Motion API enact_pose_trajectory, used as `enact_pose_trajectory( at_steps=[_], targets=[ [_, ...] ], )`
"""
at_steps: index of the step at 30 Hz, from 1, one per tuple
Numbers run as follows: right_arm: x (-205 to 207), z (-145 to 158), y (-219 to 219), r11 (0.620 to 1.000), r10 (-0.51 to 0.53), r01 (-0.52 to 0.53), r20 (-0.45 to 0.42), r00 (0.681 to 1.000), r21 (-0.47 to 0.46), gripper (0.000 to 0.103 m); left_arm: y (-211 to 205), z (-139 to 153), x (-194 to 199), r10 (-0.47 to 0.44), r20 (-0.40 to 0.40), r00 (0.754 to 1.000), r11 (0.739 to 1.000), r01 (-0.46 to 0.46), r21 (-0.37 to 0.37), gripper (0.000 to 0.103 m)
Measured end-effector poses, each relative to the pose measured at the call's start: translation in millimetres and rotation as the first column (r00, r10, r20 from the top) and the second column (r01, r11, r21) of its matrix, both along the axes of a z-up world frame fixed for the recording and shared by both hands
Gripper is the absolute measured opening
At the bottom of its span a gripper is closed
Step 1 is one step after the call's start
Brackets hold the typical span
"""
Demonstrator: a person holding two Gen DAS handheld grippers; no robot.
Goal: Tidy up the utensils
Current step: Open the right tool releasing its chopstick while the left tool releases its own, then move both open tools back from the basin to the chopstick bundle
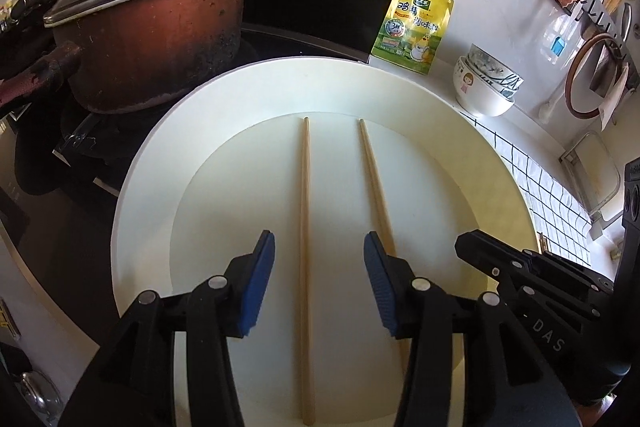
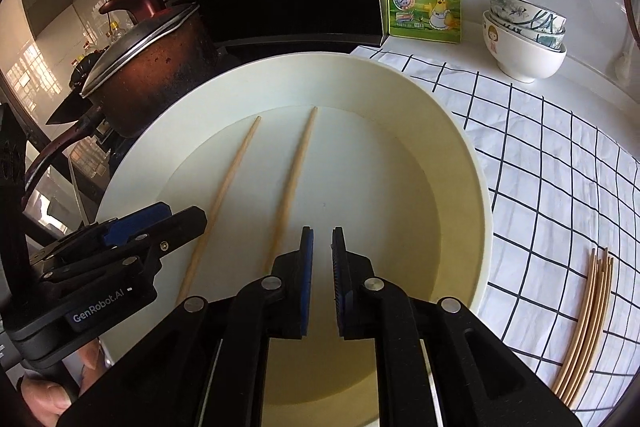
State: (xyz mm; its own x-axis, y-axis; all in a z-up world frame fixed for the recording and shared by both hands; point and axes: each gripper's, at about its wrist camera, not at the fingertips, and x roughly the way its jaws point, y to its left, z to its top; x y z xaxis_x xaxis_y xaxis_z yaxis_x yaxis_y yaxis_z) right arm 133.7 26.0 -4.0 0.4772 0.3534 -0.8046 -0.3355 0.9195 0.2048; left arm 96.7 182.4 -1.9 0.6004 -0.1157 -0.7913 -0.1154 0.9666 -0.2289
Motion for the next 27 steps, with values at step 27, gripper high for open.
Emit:
enact_pose_trajectory(
  at_steps=[27],
  targets=[
    [-68.4,33.2,-63.6,0.994,-0.105,0.1,0.098,0.99,0.054,0.016,-52.4,28.1,-38.5,-0.106,0.058,0.993,0.994,0.105,0.011,0.046]
  ],
)
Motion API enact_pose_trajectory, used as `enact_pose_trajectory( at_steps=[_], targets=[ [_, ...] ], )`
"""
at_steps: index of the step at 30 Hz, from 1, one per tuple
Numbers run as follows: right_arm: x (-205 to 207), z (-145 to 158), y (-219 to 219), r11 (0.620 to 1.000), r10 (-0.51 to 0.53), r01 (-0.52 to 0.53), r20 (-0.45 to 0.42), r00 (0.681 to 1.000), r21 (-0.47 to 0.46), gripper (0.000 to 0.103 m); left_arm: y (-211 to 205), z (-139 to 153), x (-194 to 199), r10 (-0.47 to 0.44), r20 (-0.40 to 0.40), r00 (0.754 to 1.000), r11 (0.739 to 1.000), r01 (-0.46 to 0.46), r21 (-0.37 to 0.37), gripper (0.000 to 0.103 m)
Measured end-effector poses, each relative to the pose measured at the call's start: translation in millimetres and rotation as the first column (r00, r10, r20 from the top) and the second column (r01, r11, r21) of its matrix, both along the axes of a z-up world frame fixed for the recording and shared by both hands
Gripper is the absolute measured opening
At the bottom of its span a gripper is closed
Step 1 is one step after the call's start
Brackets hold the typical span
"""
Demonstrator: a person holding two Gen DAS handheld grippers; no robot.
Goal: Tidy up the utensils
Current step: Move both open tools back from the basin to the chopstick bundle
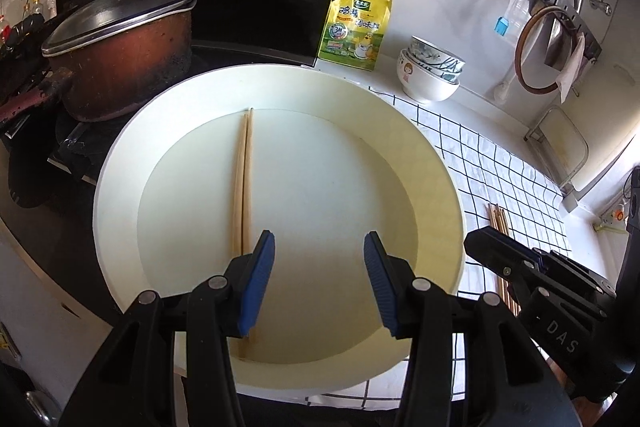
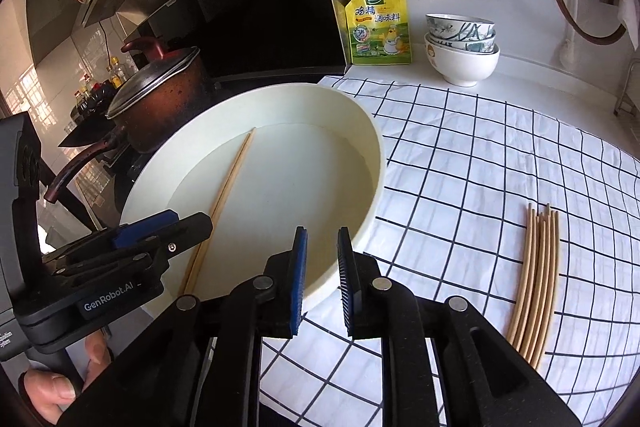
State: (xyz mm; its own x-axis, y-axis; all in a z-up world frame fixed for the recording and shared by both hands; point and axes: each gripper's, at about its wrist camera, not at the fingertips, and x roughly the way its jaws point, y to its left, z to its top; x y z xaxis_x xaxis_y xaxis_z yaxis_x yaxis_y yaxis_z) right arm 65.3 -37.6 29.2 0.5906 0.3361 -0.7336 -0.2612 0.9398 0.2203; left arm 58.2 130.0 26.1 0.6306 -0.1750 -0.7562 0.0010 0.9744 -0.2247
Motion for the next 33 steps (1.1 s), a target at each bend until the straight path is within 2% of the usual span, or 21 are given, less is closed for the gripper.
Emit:
enact_pose_trajectory(
  at_steps=[7,16,27,33],
  targets=[
    [-17.4,3.4,-32.1,0.999,-0.047,0.047,0.016,0.999,0.001,0.018,-32.3,3.3,-5.0,-0.06,0.002,0.998,0.998,0.06,0.003,0.046],
    [-40.4,1.4,-96.8,0.989,-0.148,0.147,0.025,0.989,0.007,0.021,-86.9,8.6,-10.4,-0.155,0.008,0.988,0.988,0.155,0.022,0.046],
    [-66.3,-23.7,-181.1,0.956,-0.293,0.293,-0.029,0.956,-0.019,0.022,-156.3,2.1,-20.3,-0.27,-0.011,0.963,0.962,0.27,0.032,0.046],
    [-74.8,-38.3,-201.1,0.946,-0.323,0.323,-0.054,0.945,-0.024,0.024,-185.2,-10.2,-24.8,-0.312,-0.04,0.949,0.95,0.313,0.011,0.046]
  ],
)
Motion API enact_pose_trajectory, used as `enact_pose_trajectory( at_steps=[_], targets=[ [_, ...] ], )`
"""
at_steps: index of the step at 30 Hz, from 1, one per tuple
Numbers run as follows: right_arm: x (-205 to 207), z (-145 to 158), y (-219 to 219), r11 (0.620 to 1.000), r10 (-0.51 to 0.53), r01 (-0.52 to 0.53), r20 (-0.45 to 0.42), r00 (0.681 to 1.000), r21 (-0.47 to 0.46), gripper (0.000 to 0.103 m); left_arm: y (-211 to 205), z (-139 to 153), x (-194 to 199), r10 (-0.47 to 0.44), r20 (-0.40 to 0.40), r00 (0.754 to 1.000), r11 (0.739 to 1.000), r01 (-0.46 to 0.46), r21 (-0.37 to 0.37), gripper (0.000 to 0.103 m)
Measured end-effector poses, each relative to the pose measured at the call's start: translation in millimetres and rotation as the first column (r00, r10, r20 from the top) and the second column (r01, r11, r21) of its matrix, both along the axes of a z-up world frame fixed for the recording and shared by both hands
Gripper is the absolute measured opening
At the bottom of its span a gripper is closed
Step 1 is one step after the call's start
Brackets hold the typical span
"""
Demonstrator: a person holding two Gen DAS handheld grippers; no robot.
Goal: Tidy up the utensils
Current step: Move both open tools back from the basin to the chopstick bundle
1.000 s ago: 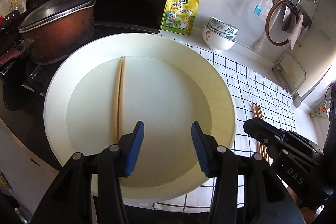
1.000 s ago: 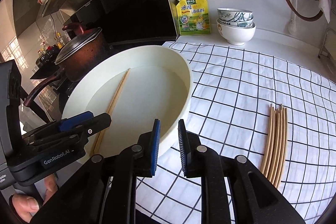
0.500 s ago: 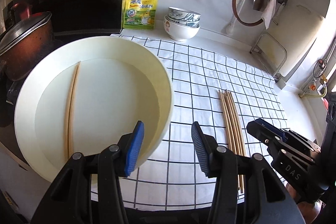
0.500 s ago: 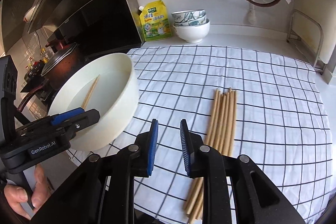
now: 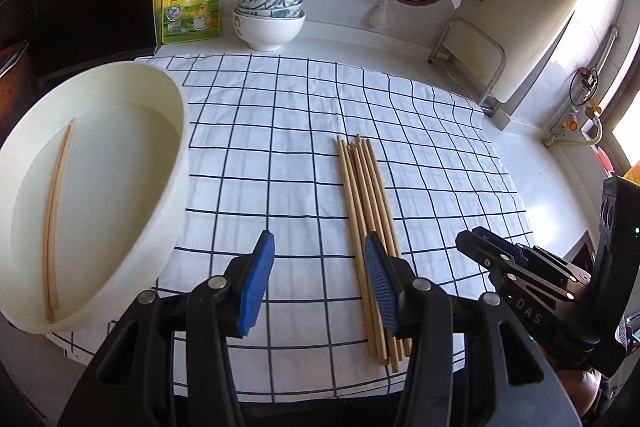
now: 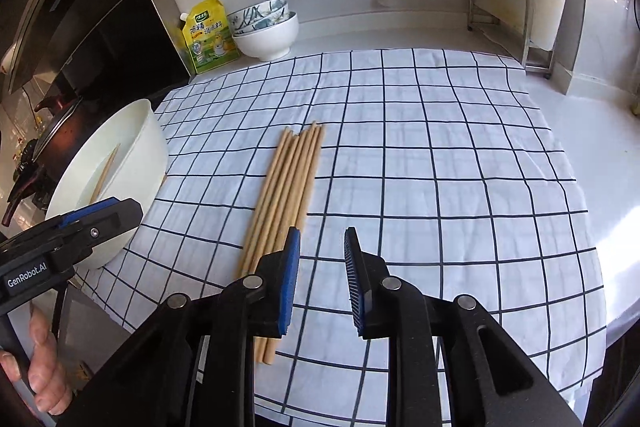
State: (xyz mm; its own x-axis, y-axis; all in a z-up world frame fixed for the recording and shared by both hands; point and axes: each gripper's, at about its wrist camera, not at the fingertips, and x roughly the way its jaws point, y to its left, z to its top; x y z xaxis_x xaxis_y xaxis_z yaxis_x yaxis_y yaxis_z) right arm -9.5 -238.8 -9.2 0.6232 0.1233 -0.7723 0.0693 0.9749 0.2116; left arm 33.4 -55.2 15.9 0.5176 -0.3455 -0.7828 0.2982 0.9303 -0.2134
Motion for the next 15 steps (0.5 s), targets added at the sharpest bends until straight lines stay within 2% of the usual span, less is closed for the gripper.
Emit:
enact_pose_trajectory(
  at_steps=[9,15],
  targets=[
    [-2.3,-24.6,-3.8,1.0,0.005,-0.006,-0.043,0.999,-0.012,0.028,-22.0,-20.3,-7.5,-0.021,0.002,1.0,0.997,0.02,0.075,0.05],
    [-0.1,-33.4,1.3,1.0,0.02,-0.02,-0.055,0.998,-0.005,0.029,-19.4,-31.4,-5.0,-0.004,-0.002,1.0,0.996,0.004,0.089,0.054]
  ],
)
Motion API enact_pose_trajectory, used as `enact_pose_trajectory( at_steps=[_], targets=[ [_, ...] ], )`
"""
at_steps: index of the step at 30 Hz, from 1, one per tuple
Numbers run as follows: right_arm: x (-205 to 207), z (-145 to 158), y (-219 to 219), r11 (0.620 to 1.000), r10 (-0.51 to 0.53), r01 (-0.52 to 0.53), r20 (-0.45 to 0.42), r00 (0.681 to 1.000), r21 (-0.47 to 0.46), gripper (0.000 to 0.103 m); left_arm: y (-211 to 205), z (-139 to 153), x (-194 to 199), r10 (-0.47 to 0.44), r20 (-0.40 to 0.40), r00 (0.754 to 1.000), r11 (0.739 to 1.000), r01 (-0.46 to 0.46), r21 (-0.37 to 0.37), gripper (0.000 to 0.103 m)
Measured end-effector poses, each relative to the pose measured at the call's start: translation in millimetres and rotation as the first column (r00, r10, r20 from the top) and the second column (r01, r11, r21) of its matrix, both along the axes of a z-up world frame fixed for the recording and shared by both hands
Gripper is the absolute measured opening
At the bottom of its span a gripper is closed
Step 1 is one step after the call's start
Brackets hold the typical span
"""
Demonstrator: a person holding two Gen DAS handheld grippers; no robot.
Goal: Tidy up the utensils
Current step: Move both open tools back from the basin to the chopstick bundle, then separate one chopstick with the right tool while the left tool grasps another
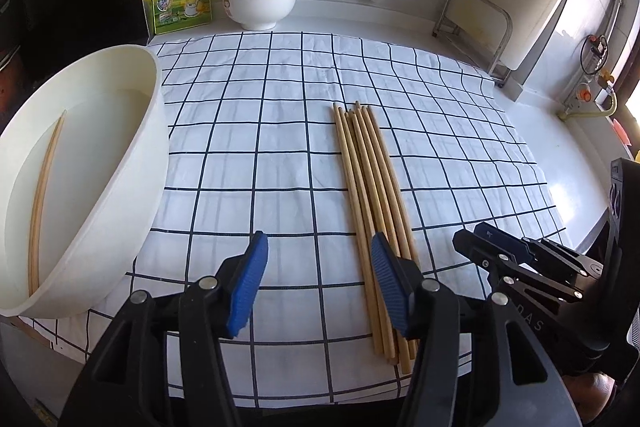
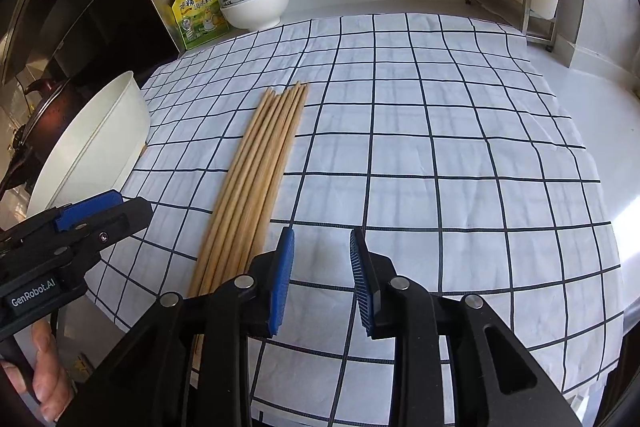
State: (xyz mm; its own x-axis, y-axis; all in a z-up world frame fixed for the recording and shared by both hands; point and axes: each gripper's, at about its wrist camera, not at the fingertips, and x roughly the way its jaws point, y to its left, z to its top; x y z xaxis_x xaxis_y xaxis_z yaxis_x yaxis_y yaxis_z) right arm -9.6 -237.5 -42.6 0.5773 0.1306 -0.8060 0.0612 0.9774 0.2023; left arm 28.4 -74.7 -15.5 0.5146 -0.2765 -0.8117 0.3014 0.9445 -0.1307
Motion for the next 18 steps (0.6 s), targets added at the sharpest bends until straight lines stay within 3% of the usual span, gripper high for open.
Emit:
enact_pose_trajectory(
  at_steps=[6,10,18],
  targets=[
    [3.0,-3.9,7.2,1.0,0.021,-0.021,-0.008,1.0,-0.003,0.033,3.9,-10.3,3.0,0.017,-0.018,1.0,1.0,-0.017,0.006,0.057],
    [6.7,-6.5,11.8,0.999,0.033,-0.033,-0.015,0.999,-0.004,0.034,8.8,-12.4,4.3,0.031,-0.019,0.999,0.999,-0.031,-0.004,0.065],
    [11.3,-9.9,23.3,0.998,0.054,-0.055,-0.028,0.998,-0.02,0.035,15.3,-16.7,7.4,0.043,-0.034,0.998,0.999,-0.044,-0.02,0.066]
  ],
)
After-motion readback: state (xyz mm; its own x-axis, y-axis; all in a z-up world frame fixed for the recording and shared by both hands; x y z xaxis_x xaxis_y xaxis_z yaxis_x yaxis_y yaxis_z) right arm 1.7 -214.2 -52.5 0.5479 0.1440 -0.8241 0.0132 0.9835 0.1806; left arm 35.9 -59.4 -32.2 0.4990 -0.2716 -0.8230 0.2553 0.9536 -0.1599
